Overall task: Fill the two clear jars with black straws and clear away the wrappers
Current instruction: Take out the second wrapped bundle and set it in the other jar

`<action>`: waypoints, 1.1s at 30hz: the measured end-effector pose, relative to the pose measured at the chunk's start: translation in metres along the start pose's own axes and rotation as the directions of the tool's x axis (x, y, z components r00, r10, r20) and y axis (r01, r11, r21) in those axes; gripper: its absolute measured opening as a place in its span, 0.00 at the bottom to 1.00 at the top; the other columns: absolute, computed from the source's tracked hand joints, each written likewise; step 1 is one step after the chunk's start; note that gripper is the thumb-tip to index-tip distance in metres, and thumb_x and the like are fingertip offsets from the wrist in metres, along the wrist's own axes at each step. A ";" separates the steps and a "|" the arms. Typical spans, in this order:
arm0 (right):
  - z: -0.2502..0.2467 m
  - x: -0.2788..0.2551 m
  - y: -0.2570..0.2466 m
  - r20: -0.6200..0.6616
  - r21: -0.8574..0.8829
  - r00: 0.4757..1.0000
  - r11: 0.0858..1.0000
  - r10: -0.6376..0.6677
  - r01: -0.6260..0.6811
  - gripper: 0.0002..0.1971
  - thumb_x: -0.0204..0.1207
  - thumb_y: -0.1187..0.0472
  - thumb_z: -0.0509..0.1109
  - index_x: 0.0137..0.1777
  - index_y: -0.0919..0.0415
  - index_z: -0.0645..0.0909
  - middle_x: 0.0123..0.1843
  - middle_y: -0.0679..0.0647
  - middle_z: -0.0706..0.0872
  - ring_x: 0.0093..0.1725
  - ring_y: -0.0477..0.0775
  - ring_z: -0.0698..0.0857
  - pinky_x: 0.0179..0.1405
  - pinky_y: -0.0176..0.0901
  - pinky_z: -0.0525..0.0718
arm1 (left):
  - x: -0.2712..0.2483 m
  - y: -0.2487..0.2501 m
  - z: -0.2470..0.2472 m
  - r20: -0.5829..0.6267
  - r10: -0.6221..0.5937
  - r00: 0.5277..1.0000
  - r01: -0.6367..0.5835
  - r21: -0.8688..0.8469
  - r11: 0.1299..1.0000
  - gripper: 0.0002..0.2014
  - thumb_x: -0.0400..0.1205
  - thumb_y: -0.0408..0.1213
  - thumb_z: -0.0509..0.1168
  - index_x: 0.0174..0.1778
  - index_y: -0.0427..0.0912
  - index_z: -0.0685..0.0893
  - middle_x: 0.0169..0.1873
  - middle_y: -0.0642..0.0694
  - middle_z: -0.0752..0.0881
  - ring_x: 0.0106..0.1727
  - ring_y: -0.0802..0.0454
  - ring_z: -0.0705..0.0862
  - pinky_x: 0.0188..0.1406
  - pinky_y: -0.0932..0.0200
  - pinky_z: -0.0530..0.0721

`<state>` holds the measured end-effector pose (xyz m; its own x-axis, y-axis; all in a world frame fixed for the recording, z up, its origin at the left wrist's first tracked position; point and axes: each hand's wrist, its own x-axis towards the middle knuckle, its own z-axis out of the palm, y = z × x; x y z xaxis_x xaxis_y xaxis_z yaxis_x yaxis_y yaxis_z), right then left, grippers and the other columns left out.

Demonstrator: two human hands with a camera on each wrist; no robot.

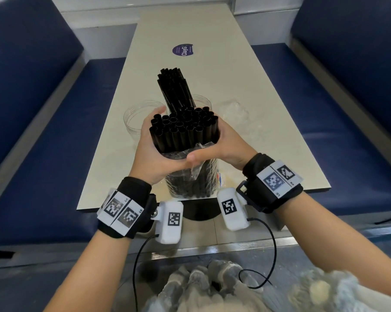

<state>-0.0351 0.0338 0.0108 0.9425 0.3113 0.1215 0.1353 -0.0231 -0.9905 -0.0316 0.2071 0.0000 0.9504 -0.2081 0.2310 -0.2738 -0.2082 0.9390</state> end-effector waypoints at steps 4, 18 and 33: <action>0.010 0.001 0.003 -0.102 0.030 0.994 0.999 -0.035 0.038 0.31 0.52 0.70 0.78 0.53 0.47 0.73 0.48 0.45 0.82 0.48 0.35 0.84 0.53 0.32 0.82 | -0.003 -0.005 0.008 -0.006 -0.052 0.999 0.052 -0.010 0.999 0.41 0.49 0.45 0.78 0.60 0.35 0.77 0.48 0.53 0.86 0.50 0.67 0.87 0.47 0.70 0.84; 0.022 -0.006 0.022 -0.138 0.019 0.990 0.999 0.040 -0.037 0.36 0.55 0.64 0.81 0.64 0.59 0.71 0.56 0.53 0.82 0.58 0.47 0.83 0.59 0.39 0.83 | -0.014 -0.029 0.030 -0.076 -0.180 0.981 0.171 -0.112 0.979 0.50 0.49 0.44 0.79 0.68 0.28 0.73 0.59 0.37 0.84 0.61 0.47 0.85 0.61 0.52 0.85; 0.027 -0.002 0.032 -0.154 -0.026 0.988 0.999 0.030 -0.034 0.38 0.52 0.61 0.81 0.58 0.38 0.65 0.68 0.58 0.74 0.67 0.51 0.77 0.62 0.35 0.78 | -0.013 -0.039 0.035 -0.031 -0.149 0.988 0.140 -0.188 0.972 0.55 0.46 0.39 0.79 0.71 0.30 0.65 0.52 0.54 0.81 0.50 0.74 0.84 0.48 0.74 0.83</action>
<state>-0.0407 0.0586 -0.0224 0.9820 0.1602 0.1003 0.1108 -0.0579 -0.9922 -0.0382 0.1845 -0.0489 0.9847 -0.1452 0.0965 -0.1050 -0.0522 0.9931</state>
